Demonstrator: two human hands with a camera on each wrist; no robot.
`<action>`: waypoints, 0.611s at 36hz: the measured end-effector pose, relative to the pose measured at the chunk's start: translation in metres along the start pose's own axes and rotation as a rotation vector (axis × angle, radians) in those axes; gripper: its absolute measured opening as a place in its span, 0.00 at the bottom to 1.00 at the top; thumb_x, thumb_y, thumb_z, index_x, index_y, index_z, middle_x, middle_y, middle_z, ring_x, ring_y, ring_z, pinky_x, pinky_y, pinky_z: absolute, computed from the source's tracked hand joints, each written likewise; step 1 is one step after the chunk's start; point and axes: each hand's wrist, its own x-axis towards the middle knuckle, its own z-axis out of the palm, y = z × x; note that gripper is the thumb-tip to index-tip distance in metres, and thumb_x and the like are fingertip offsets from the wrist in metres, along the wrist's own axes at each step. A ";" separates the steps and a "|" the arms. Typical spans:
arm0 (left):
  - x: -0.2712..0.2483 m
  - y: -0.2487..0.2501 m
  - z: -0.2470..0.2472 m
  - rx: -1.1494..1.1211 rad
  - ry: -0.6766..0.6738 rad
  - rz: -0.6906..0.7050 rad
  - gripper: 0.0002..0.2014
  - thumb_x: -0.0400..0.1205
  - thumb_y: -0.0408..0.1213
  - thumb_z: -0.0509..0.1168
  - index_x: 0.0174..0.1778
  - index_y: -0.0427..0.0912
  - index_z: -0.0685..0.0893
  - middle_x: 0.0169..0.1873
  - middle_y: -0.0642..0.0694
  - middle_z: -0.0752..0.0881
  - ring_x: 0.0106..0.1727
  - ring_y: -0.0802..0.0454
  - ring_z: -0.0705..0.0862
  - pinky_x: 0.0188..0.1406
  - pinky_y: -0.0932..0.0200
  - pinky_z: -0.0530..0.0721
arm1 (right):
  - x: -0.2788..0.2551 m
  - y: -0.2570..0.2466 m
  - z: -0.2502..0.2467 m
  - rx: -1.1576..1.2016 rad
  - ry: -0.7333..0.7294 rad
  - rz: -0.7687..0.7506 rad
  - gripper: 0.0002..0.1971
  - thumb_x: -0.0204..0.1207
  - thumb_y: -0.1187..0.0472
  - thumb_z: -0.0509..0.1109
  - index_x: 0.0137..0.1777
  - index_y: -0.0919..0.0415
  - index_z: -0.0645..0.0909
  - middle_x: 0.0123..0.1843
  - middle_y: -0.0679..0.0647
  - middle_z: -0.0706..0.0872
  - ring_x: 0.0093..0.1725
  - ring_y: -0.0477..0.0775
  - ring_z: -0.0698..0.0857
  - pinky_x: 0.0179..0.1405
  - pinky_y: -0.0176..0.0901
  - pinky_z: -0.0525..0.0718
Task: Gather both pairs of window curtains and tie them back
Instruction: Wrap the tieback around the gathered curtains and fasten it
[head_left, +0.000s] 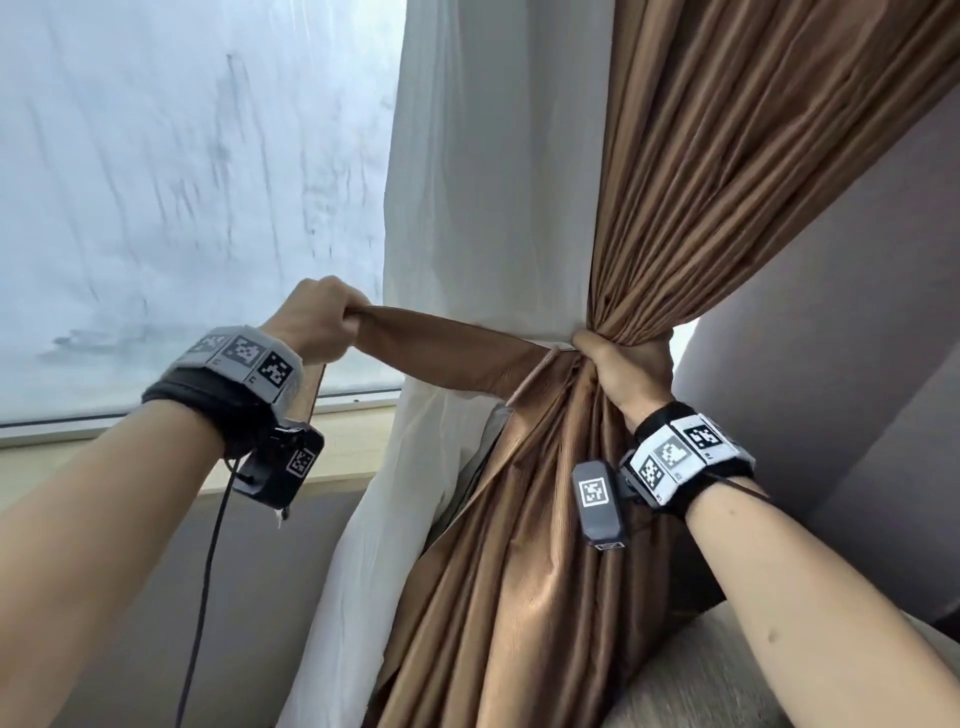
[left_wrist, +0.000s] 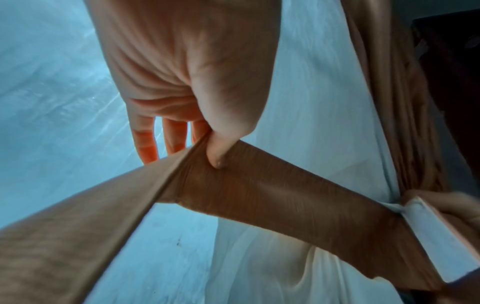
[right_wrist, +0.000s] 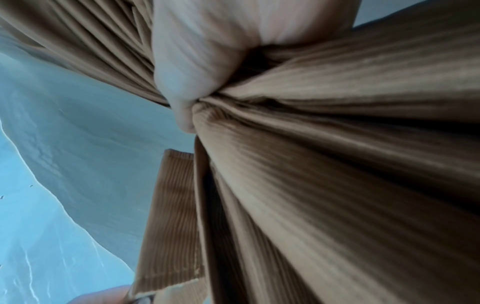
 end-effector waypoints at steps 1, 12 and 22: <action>0.004 0.001 0.002 -0.001 -0.008 -0.009 0.13 0.79 0.24 0.59 0.43 0.36 0.90 0.37 0.39 0.89 0.45 0.41 0.84 0.43 0.54 0.78 | 0.000 0.001 0.000 -0.003 -0.001 0.001 0.51 0.41 0.34 0.77 0.68 0.56 0.75 0.61 0.50 0.86 0.62 0.52 0.85 0.66 0.45 0.81; 0.070 0.027 0.015 0.172 0.003 -0.116 0.12 0.80 0.51 0.69 0.55 0.52 0.91 0.58 0.40 0.86 0.62 0.41 0.79 0.59 0.52 0.77 | -0.011 0.006 -0.006 0.036 -0.038 -0.051 0.46 0.45 0.40 0.77 0.67 0.58 0.74 0.54 0.47 0.84 0.56 0.50 0.84 0.60 0.37 0.78; 0.079 0.070 0.021 -0.451 0.043 -0.283 0.04 0.77 0.29 0.71 0.37 0.34 0.88 0.28 0.42 0.88 0.30 0.53 0.89 0.21 0.65 0.86 | -0.008 0.009 -0.010 0.050 -0.070 -0.083 0.46 0.44 0.40 0.77 0.67 0.58 0.75 0.56 0.48 0.86 0.57 0.49 0.84 0.55 0.34 0.76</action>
